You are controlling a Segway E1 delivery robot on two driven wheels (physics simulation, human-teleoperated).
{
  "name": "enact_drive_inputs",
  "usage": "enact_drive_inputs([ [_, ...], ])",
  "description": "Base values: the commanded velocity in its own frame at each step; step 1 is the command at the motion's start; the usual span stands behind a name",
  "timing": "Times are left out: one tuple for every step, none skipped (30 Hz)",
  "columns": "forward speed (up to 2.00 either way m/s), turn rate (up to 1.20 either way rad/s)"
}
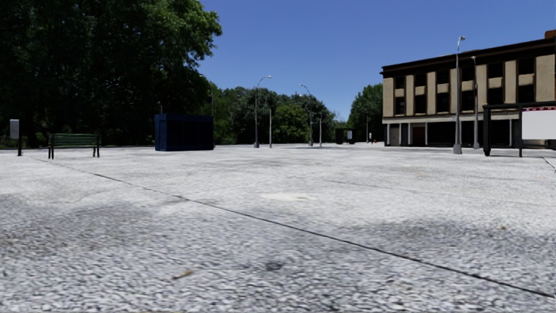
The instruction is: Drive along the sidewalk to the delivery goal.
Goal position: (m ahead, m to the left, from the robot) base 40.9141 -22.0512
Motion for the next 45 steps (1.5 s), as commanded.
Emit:
enact_drive_inputs([
  [2.00, 0.00],
  [2.00, 0.00],
  [2.00, 0.00],
  [2.00, 0.00],
  [2.00, 0.00],
  [2.00, 0.00],
  [2.00, 0.00],
  [2.00, 0.00],
  [2.00, 0.00],
  [2.00, 0.00],
  [2.00, 0.00],
  [2.00, 0.00],
  [2.00, 0.00],
  [2.00, 0.00],
  [2.00, 0.00],
  [2.00, 0.00],
  [2.00, 0.00],
  [2.00, 0.00],
  [2.00, 0.00],
  [2.00, 0.00],
  [2.00, 0.00],
  [2.00, 0.00],
  [2.00, 0.00],
  [2.00, 0.00],
  [2.00, 0.00],
  [2.00, 0.00],
  [2.00, 0.00],
  [2.00, 0.00],
  [2.00, 0.00],
  [2.00, 0.00],
  [2.00, 0.00],
  [2.00, 0.00],
  [2.00, 0.00],
  [2.00, 0.00],
  [2.00, 0.00],
  [2.00, 0.00],
  [2.00, 0.00],
  [2.00, 0.00],
  [2.00, 0.00],
  [2.00, 0.00],
  [2.00, 0.00],
  [2.00, 0.00],
  [2.00, 0.00],
  [2.00, 0.00],
  [2.00, 0.00],
])
